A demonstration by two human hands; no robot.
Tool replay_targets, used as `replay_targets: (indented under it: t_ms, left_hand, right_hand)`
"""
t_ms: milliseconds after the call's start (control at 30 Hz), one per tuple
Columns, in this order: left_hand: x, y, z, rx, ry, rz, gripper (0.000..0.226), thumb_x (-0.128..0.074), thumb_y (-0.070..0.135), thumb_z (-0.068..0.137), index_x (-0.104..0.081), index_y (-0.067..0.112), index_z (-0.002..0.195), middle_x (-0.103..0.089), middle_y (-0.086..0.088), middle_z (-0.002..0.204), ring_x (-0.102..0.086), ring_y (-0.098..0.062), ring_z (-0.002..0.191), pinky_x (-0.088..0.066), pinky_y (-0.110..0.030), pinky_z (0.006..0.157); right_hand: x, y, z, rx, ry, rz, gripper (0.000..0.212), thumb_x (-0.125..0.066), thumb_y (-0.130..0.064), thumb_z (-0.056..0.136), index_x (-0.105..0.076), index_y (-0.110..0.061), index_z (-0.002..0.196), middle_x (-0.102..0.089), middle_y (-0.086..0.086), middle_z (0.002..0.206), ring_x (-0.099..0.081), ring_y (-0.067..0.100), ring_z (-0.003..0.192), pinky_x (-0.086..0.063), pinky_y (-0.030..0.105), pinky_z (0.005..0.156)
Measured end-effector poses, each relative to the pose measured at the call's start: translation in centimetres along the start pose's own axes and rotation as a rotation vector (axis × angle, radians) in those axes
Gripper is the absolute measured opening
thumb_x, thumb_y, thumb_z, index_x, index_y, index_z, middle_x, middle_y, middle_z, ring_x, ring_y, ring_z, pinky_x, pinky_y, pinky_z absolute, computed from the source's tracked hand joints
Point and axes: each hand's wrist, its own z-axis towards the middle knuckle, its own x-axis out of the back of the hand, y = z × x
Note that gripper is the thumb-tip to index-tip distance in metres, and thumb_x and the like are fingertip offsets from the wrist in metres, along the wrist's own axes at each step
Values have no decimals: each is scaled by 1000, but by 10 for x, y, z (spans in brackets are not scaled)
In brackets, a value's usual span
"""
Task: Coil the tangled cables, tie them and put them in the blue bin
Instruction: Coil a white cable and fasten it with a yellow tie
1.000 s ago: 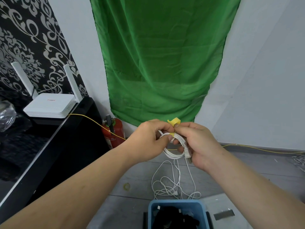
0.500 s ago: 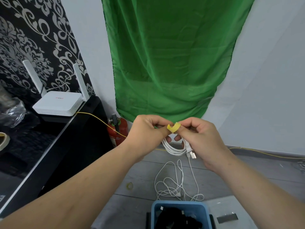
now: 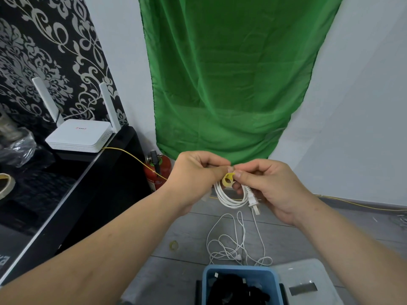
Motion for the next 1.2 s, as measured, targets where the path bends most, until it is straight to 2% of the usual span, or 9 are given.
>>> replay_targets:
  t_ms: [100, 233, 400, 500, 700, 800, 967, 1100, 1200]
  left_hand:
    - [0, 1, 0, 34, -34, 18, 9, -83, -2, 79, -77, 2, 85, -74, -17, 74, -65, -24, 63, -55, -31, 60]
    - [2, 2, 1, 52, -88, 66, 9, -82, -4, 78, -77, 0, 84, -75, -24, 82, -66, -27, 67, -57, -35, 68]
    - [4, 0, 0, -31, -124, 260, 8, -82, -1, 81, -77, -1, 87, -72, -18, 74, -60, -13, 58, -50, -20, 54]
    - [6, -1, 2, -71, -142, 308, 7, -83, 2, 81, -77, 2, 86, -72, -12, 72, -58, -12, 60, -48, -20, 54]
    - [3, -3, 2, -118, -154, 388, 7, -82, 3, 82, -77, 4, 86, -69, -3, 69, -55, -10, 57, -48, -23, 55]
    - [1, -5, 2, -147, -157, 392, 6, -81, 4, 84, -76, 5, 88, -67, -1, 68, -53, -9, 56, -48, -24, 54]
    - [1, -6, 0, -223, -175, 534, 7, -78, 9, 87, -80, 15, 90, -65, 11, 64, -49, -6, 54, -43, -17, 55]
    - [1, -10, 1, -284, -178, 615, 11, -76, 12, 88, -82, 21, 91, -75, 4, 84, -65, -15, 73, -53, -27, 71]
    - [2, -12, 3, -336, -175, 622, 14, -76, 11, 87, -82, 21, 95, -75, 6, 88, -65, -9, 78, -53, -24, 75]
  right_hand:
    - [3, -1, 1, -4, -29, -61, 15, -81, 1, 77, -76, -1, 91, -76, 24, 85, -71, 22, 68, -60, 27, 62]
    - [7, -3, 2, -4, -81, -133, 19, -79, 9, 79, -71, 2, 95, -76, 21, 86, -72, 24, 70, -63, 30, 70]
    - [4, 3, 2, 82, -67, -379, 19, -83, 2, 79, -72, -6, 93, -74, 18, 84, -69, 20, 70, -59, 32, 71]
    - [4, 4, 1, 85, -73, -404, 25, -89, -5, 75, -73, -8, 93, -75, 15, 87, -65, 17, 72, -57, 35, 72]
    - [1, 9, 4, 140, -54, -551, 24, -84, -5, 75, -67, -16, 87, -65, -5, 70, -56, 11, 63, -51, 37, 64]
    - [1, 10, 5, 133, -3, -601, 21, -82, -12, 75, -67, -19, 88, -69, 2, 72, -57, 14, 62, -50, 39, 61]
    - [0, 7, 1, 76, -27, -658, 15, -75, -14, 83, -70, -22, 94, -72, 10, 65, -50, 9, 40, -37, 20, 43]
    - [0, 8, -1, 14, -37, -600, 19, -73, -16, 86, -69, -25, 102, -74, 6, 65, -51, 17, 48, -37, 23, 43]
    - [-1, 9, -2, 24, -25, -604, 30, -72, -18, 89, -66, -27, 116, -77, 4, 70, -53, 5, 44, -37, 18, 43]
